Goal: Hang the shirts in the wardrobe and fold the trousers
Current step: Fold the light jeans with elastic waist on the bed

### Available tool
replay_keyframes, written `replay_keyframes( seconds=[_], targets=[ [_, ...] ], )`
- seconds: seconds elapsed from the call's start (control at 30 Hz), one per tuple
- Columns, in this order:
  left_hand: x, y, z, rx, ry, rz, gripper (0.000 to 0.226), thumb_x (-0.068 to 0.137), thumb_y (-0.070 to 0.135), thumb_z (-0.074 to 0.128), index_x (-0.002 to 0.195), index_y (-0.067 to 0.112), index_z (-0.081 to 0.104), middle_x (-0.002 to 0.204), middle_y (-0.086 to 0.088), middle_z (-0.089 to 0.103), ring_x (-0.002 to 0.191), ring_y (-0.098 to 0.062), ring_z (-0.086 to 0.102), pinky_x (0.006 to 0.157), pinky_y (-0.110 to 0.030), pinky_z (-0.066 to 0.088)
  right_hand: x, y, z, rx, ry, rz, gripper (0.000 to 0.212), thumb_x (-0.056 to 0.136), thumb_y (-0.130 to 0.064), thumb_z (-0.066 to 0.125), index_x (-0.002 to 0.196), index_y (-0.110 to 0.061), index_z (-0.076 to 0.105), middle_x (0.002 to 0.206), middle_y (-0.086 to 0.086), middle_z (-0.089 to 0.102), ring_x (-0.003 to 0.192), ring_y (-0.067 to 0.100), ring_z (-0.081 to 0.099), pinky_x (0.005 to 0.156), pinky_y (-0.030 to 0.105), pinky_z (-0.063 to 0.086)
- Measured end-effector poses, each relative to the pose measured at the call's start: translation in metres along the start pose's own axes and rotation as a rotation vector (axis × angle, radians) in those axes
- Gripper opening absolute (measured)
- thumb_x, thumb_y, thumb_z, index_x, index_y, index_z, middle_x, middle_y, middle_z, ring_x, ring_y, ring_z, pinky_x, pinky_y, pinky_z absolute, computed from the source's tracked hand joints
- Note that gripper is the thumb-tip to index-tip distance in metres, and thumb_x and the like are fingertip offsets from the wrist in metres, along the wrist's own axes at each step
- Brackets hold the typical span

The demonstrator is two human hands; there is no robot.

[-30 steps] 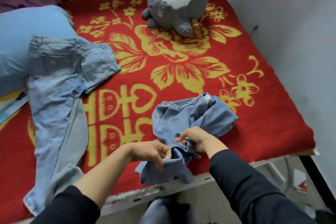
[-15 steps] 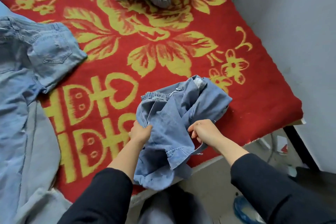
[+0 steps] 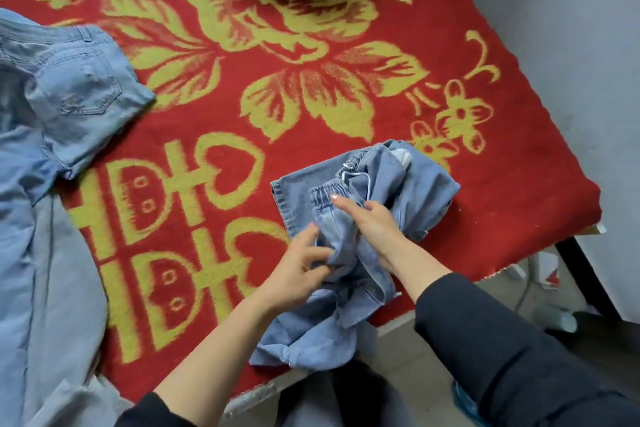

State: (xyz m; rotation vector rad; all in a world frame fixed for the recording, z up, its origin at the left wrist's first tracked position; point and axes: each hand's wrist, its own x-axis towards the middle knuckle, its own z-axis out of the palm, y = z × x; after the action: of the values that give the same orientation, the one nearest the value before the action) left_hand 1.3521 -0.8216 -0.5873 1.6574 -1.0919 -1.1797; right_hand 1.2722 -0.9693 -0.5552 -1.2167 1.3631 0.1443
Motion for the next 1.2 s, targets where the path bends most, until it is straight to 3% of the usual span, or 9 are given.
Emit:
replay_keyframes(
  seconds=[0.07, 0.17, 0.37, 0.5, 0.67, 0.77, 0.97, 1.1, 1.2],
  targets=[
    [-0.007, 0.014, 0.006, -0.067, -0.148, 0.010, 0.014, 0.083, 0.005, 0.059, 0.089, 0.005, 0.072, 0.114, -0.004, 0.054, 0.110, -0.010, 0.053, 0.095, -0.025, 0.043, 0.001, -0.003, 0.000, -0.119, 0.039, -0.026, 0.064, 0.077, -0.035, 0.075, 0.129, -0.006, 0.051, 0.110, 0.009, 0.057, 0.098, 0.021, 0.057, 0.075, 0.031, 0.041],
    [-0.012, 0.028, 0.000, -0.225, -0.251, -0.172, 0.029, 0.081, -0.004, 0.054, 0.095, 0.011, 0.074, 0.106, 0.009, 0.065, 0.096, 0.002, 0.059, 0.088, -0.015, 0.042, -0.006, -0.005, -0.010, -0.238, 0.048, -0.113, 0.009, 0.076, -0.009, 0.065, 0.082, -0.011, 0.059, 0.065, 0.008, 0.050, 0.062, 0.018, 0.045, 0.060, 0.030, 0.036],
    [0.003, 0.033, -0.029, -0.398, 0.334, -0.580, 0.023, 0.093, 0.012, 0.046, 0.101, 0.020, 0.067, 0.109, -0.006, 0.067, 0.099, -0.021, 0.063, 0.070, -0.023, 0.049, -0.047, -0.013, -0.046, -0.044, -0.071, -0.183, 0.006, 0.067, -0.003, 0.053, 0.061, -0.005, 0.052, 0.067, 0.010, 0.042, 0.067, 0.017, 0.040, 0.058, 0.025, 0.032],
    [0.029, 0.073, -0.037, -0.755, 0.272, -0.727, 0.025, 0.093, 0.045, 0.051, 0.104, 0.023, 0.051, 0.104, -0.010, 0.059, 0.086, -0.027, 0.061, 0.086, -0.046, 0.052, -0.077, -0.023, -0.072, 0.000, -0.333, -0.164, 0.020, 0.049, -0.004, 0.046, 0.064, 0.008, 0.050, 0.075, 0.014, 0.048, 0.075, 0.024, 0.043, 0.064, 0.031, 0.036],
    [0.045, 0.089, -0.022, -0.784, 0.340, -0.831, 0.026, 0.081, 0.026, 0.060, 0.103, 0.012, 0.053, 0.086, -0.008, 0.058, 0.067, -0.022, 0.055, 0.064, -0.034, 0.048, -0.121, -0.047, -0.102, 0.002, -0.499, -0.137, 0.013, 0.044, -0.004, 0.045, 0.055, -0.003, 0.052, 0.059, 0.005, 0.054, 0.059, 0.020, 0.050, 0.056, 0.025, 0.041],
    [0.045, 0.099, -0.025, -0.559, 0.377, -0.789, 0.051, 0.086, 0.013, 0.054, 0.134, 0.027, 0.041, 0.100, -0.008, 0.056, 0.085, -0.023, 0.054, 0.072, -0.036, 0.050, -0.141, -0.057, -0.126, 0.021, -0.521, -0.160, 0.010, 0.049, -0.002, 0.043, 0.048, -0.010, 0.037, 0.051, 0.001, 0.037, 0.050, 0.017, 0.033, 0.051, 0.025, 0.029],
    [0.046, 0.162, -0.049, -0.188, 0.165, -0.645, 0.026, 0.092, 0.006, 0.041, 0.088, 0.016, 0.064, 0.078, -0.007, 0.062, 0.062, -0.015, 0.059, 0.056, -0.027, 0.052, -0.170, -0.086, -0.178, -0.035, -0.353, -0.310, 0.024, 0.066, 0.001, 0.036, 0.051, -0.016, 0.028, 0.052, -0.001, 0.027, 0.048, 0.014, 0.024, 0.048, 0.026, 0.023],
    [0.034, 0.219, -0.075, -0.286, 0.077, -0.549, 0.019, 0.082, 0.016, 0.053, 0.097, 0.010, 0.063, 0.070, -0.004, 0.062, 0.053, -0.012, 0.061, 0.052, -0.026, 0.054, -0.183, -0.112, -0.221, -0.113, -0.156, -0.533, 0.035, 0.075, -0.001, 0.038, 0.048, -0.023, 0.031, 0.054, -0.003, 0.027, 0.052, 0.010, 0.026, 0.052, 0.029, 0.026],
    [0.018, 0.259, -0.097, -0.498, 0.064, -0.468, 0.063, 0.056, 0.033, 0.069, 0.113, 0.008, 0.060, 0.087, -0.014, 0.060, 0.071, -0.022, 0.062, 0.067, -0.031, 0.057, -0.191, -0.141, -0.251, 0.097, -0.138, -0.577, 0.024, 0.058, -0.012, 0.045, 0.060, -0.023, 0.024, 0.063, 0.002, 0.018, 0.058, 0.018, 0.018, 0.054, 0.033, 0.020]
  ],
)
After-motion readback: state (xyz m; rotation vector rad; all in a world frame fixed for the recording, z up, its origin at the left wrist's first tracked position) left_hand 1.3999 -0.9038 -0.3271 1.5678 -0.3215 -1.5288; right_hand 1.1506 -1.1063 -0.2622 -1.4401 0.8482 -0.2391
